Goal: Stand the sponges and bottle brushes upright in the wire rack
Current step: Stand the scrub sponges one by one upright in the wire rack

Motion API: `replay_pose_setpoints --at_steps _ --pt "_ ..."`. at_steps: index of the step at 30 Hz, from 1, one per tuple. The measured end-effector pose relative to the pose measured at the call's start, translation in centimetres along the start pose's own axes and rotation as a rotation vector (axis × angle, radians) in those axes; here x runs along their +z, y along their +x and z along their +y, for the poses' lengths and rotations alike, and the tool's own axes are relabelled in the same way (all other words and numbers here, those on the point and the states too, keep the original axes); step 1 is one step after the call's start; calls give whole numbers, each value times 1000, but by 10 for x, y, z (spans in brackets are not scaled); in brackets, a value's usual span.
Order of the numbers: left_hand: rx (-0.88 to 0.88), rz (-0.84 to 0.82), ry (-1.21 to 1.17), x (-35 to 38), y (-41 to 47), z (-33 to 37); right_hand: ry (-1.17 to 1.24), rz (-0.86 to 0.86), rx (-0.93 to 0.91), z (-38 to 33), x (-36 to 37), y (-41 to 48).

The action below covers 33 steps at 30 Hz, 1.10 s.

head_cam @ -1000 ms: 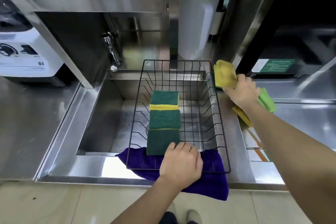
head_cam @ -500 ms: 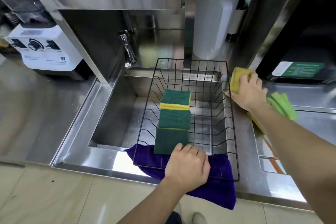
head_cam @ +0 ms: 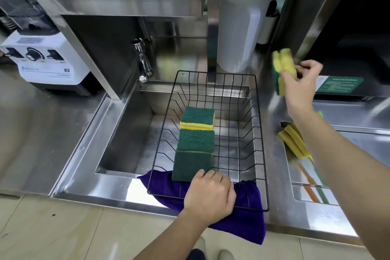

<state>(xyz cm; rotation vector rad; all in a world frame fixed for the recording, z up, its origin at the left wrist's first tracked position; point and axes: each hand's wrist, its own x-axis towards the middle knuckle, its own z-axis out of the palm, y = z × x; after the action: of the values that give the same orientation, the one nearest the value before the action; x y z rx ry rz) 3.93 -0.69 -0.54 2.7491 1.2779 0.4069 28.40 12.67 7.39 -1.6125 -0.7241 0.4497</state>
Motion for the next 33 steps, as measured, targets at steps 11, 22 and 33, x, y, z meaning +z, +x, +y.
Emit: replay_pose_setpoints --at_steps 11,22,33 --pt "-9 0 -60 -2 -1 -3 451 -453 874 -5 73 -33" --pt "-28 -55 -92 -1 -1 -2 102 -423 844 33 107 -29" --pt "-24 -38 -75 1 -1 -1 -202 -233 416 43 123 -29"
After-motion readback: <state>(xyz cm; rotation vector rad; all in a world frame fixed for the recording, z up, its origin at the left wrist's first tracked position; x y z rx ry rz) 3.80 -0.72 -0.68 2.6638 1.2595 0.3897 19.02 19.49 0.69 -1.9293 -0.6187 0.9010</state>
